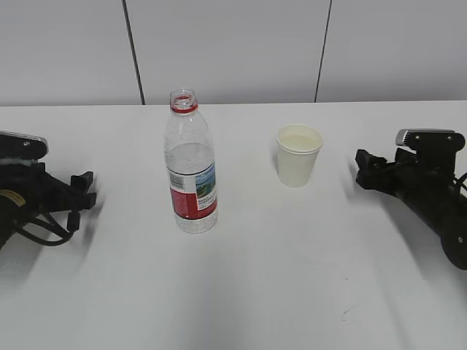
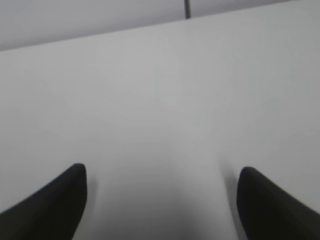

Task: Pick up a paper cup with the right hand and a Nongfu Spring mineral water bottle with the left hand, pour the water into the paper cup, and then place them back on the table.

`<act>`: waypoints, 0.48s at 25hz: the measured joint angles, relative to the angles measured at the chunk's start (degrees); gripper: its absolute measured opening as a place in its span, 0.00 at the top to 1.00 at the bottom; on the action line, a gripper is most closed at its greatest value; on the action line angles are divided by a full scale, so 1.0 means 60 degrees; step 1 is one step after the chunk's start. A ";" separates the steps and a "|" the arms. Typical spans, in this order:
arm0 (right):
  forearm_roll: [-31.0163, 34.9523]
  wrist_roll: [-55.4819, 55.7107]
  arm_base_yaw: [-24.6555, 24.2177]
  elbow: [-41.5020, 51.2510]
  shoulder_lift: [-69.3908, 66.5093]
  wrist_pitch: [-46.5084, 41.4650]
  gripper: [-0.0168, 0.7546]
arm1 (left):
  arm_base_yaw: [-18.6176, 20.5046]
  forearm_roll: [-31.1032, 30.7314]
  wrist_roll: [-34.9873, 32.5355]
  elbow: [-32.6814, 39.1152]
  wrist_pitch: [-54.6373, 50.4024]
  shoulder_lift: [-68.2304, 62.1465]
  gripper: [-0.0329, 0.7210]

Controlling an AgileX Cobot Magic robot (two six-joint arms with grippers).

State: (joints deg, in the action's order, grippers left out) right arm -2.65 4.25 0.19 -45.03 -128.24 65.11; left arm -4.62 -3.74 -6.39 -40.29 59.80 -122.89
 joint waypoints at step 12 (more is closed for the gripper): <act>-0.0331 0.0511 -0.0319 0.0020 0.2064 -0.3822 0.21 | 0.0000 0.2026 -0.1536 -0.1192 -0.6100 0.2075 0.23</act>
State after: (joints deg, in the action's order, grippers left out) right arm -4.64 7.31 -1.73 -44.91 -115.86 42.18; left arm -4.62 8.41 -15.60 -47.45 23.20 -110.44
